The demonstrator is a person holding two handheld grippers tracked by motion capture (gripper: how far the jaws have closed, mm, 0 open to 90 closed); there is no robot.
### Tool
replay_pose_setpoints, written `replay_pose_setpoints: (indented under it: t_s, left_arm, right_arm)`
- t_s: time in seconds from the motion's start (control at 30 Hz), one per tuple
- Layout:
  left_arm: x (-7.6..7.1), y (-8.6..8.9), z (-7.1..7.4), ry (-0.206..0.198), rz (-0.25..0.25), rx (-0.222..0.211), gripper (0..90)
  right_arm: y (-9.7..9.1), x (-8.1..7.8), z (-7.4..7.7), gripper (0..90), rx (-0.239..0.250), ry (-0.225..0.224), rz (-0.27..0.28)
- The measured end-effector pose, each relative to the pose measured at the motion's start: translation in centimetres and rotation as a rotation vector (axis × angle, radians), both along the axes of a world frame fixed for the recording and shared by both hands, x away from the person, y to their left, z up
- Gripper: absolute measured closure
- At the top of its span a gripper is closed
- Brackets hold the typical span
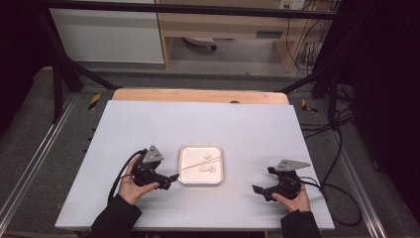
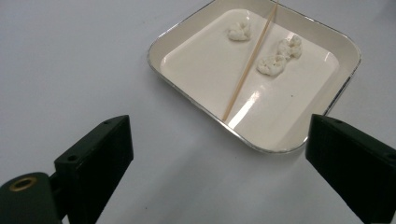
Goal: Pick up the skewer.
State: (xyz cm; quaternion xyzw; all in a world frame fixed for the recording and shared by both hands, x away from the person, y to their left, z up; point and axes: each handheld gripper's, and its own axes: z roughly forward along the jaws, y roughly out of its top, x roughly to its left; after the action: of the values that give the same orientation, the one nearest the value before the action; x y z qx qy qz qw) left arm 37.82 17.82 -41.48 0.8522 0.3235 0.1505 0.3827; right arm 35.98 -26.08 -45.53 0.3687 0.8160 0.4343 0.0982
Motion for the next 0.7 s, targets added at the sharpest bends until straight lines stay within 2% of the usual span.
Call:
replay_pose_setpoints:
  t_s: [0.53,0.7]
  left_arm:
    - [1.8,-2.6,0.0,0.01,-0.017,0.012,10.0]
    - [2.3,-3.5,-0.3,0.018,-0.032,0.034,11.7]
  right_arm:
    - [0.1,0.0,-0.1,0.8,0.0,0.006,0.003]
    - [0.1,0.0,-0.1,0.9,0.001,0.006,0.005]
